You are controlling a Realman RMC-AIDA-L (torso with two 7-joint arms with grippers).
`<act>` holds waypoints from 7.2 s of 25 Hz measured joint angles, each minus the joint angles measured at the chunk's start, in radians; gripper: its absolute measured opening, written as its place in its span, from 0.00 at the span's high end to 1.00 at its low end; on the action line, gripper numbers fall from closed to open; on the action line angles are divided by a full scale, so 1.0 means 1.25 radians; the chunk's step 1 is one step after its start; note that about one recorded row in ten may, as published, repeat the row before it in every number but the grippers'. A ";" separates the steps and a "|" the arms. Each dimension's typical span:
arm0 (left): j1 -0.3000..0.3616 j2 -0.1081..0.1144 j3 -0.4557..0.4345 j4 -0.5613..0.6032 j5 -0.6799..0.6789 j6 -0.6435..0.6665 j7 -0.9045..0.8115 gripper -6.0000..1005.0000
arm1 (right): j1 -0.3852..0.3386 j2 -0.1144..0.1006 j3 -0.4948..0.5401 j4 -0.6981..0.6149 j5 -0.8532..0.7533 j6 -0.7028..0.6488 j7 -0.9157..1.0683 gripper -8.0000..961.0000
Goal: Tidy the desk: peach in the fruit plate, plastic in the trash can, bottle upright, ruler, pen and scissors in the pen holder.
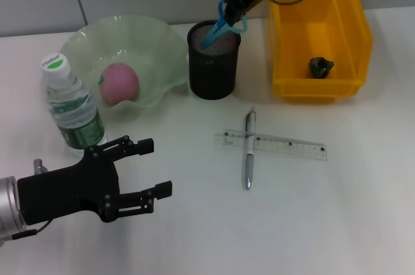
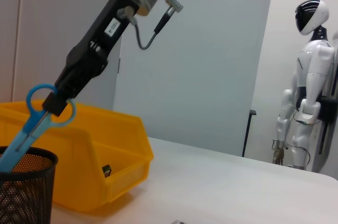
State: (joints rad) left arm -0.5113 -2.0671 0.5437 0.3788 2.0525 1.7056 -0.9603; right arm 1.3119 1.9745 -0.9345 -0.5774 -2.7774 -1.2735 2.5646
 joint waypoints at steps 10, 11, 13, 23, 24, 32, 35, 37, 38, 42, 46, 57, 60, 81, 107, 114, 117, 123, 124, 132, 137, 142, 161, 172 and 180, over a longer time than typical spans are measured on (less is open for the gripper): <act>0.000 -0.002 0.001 0.000 -0.003 0.000 0.000 0.16 | 0.008 0.010 -0.013 0.039 -0.011 0.046 0.029 0.81; 0.000 -0.002 0.001 0.000 -0.003 0.000 0.000 0.16 | 0.007 0.010 -0.013 0.041 -0.011 0.048 0.030 0.81; 0.000 -0.001 0.001 0.000 -0.003 0.000 0.000 0.16 | 0.007 0.010 -0.013 0.041 -0.012 0.049 0.033 0.81; 0.000 0.000 0.001 0.000 -0.003 0.001 0.000 0.16 | 0.010 0.015 -0.013 0.036 -0.013 0.062 0.040 0.80; 0.000 0.000 0.001 0.000 -0.003 0.001 0.000 0.16 | 0.010 0.016 -0.013 0.034 -0.013 0.062 0.040 0.80; 0.000 0.001 0.001 0.002 -0.002 0.002 0.000 0.16 | 0.013 0.022 -0.013 0.030 -0.013 0.068 0.036 0.54; 0.000 0.001 0.001 0.003 -0.002 0.002 0.000 0.16 | 0.012 0.028 -0.013 0.019 -0.013 0.068 0.033 0.40; 0.000 0.001 0.001 0.003 -0.001 0.003 0.000 0.16 | 0.008 0.030 -0.016 0.007 -0.013 0.065 0.031 0.31; 0.001 0.002 0.001 0.004 -0.002 0.003 0.000 0.16 | 0.005 0.032 -0.017 0.001 -0.013 0.064 0.031 0.31; 0.003 0.002 0.001 0.005 -0.003 0.004 0.000 0.16 | -0.006 0.037 -0.022 -0.024 -0.010 0.051 0.029 0.31; 0.004 0.002 0.000 0.005 -0.004 0.006 -0.005 0.16 | -0.029 0.048 -0.021 -0.085 0.001 0.004 0.007 0.31; 0.008 0.002 -0.004 0.007 -0.006 0.012 -0.021 0.16 | -0.112 0.072 -0.105 -0.293 0.104 -0.233 -0.053 0.31; 0.008 0.003 -0.004 0.008 -0.006 0.013 -0.030 0.16 | -0.124 0.074 -0.158 -0.299 0.103 -0.254 -0.067 0.31; 0.029 0.006 0.001 0.039 0.000 0.007 -0.117 0.16 | -0.071 0.090 -0.258 -0.080 0.078 -0.153 -0.215 0.31; 0.044 0.002 0.002 0.033 -0.001 0.008 -0.123 0.16 | -0.081 0.094 -0.415 0.034 0.162 -0.002 -0.286 0.32; 0.044 0.001 0.002 0.032 -0.004 0.009 -0.123 0.16 | -0.082 0.094 -0.427 0.065 0.184 0.041 -0.300 0.32; 0.044 0.001 0.002 0.031 -0.005 0.011 -0.127 0.16 | -0.082 0.094 -0.435 0.072 0.195 0.051 -0.302 0.32; 0.044 0.001 0.002 0.031 -0.005 0.012 -0.134 0.16 | -0.082 0.094 -0.499 0.090 0.242 0.082 -0.301 0.32; 0.044 0.001 0.002 0.031 -0.005 0.012 -0.135 0.16 | -0.084 0.094 -0.503 0.090 0.244 0.085 -0.298 0.32; 0.044 0.001 0.002 0.031 -0.005 0.015 -0.142 0.16 | -0.087 0.094 -0.506 0.090 0.244 0.091 -0.296 0.32; 0.045 0.001 -0.001 0.031 -0.005 0.016 -0.142 0.16 | -0.088 0.094 -0.507 0.090 0.244 0.092 -0.295 0.32; 0.046 0.001 -0.003 0.031 -0.006 0.016 -0.143 0.16 | -0.088 0.094 -0.509 0.089 0.244 0.093 -0.295 0.32; 0.045 0.001 -0.004 0.031 -0.006 0.018 -0.150 0.16 | -0.096 0.094 -0.509 0.090 0.240 0.102 -0.293 0.48; 0.044 0.001 -0.004 0.032 -0.006 0.025 -0.151 0.16 | -0.099 0.094 -0.509 0.090 0.240 0.105 -0.293 0.48; 0.045 0.001 -0.004 0.033 -0.006 0.026 -0.151 0.16 | -0.101 0.094 -0.509 0.087 0.239 0.105 -0.293 0.52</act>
State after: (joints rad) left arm -0.4550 -2.0662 0.5383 0.4202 2.0446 1.7379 -1.1490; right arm 1.1854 2.0921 -1.5707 -0.4682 -2.4788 -1.1428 2.1982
